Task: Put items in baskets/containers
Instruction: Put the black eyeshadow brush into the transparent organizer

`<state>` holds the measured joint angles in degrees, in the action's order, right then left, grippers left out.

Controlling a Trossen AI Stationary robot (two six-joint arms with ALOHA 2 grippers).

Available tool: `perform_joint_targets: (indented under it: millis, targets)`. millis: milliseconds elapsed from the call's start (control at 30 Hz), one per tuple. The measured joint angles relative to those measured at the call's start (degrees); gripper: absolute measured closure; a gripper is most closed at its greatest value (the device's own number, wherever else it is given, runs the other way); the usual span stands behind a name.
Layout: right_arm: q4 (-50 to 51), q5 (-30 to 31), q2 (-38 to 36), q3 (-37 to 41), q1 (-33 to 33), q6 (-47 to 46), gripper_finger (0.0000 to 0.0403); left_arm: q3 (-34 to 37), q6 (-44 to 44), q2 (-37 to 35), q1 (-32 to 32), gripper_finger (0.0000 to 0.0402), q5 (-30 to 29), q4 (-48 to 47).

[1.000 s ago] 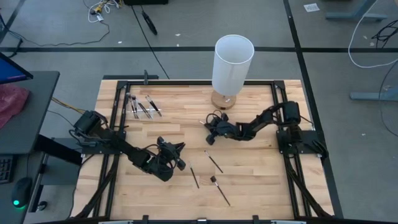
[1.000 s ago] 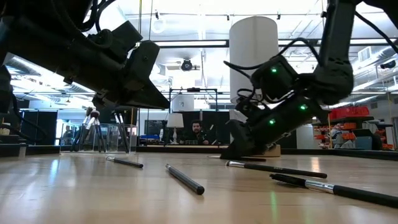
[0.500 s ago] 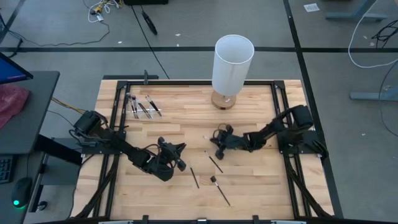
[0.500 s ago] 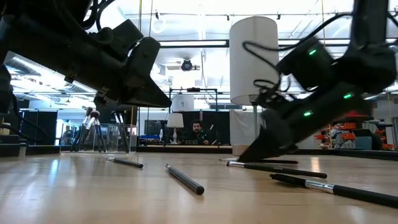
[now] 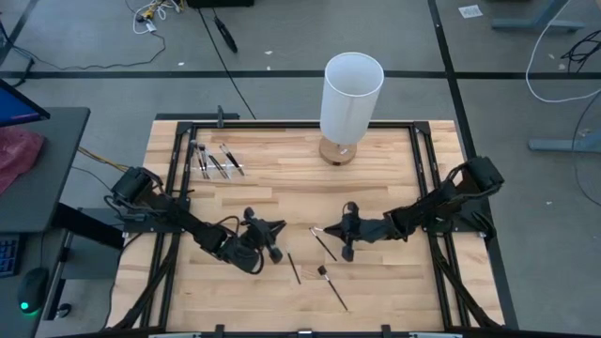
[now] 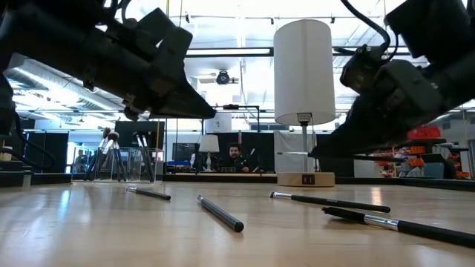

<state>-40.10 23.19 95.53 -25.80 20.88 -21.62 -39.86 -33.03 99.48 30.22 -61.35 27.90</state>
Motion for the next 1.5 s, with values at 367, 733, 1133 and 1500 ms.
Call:
perform_joint_targets:
  millis: [367,733,1133,1500]
  targets:
    - [-14.58,-0.11,-0.09,-0.08,2.98,9.56,0.0396,0.0,12.4,0.4,-0.24,0.0367,15.21,8.6]
    - [-33.07,-13.53,-0.22,-0.24,7.07,18.05,0.0395,-3.61,29.4,14.94,-4.27,0.0263,37.44,45.93]
    - [-34.4,-15.48,-0.24,-0.26,7.65,19.13,0.0394,-16.16,45.77,15.91,-3.12,0.0176,39.8,42.35]
    - [-34.57,-15.17,-0.24,-0.26,8.64,20.54,0.0394,-16.79,46.33,15.91,-2.73,0.0291,39.96,41.72]
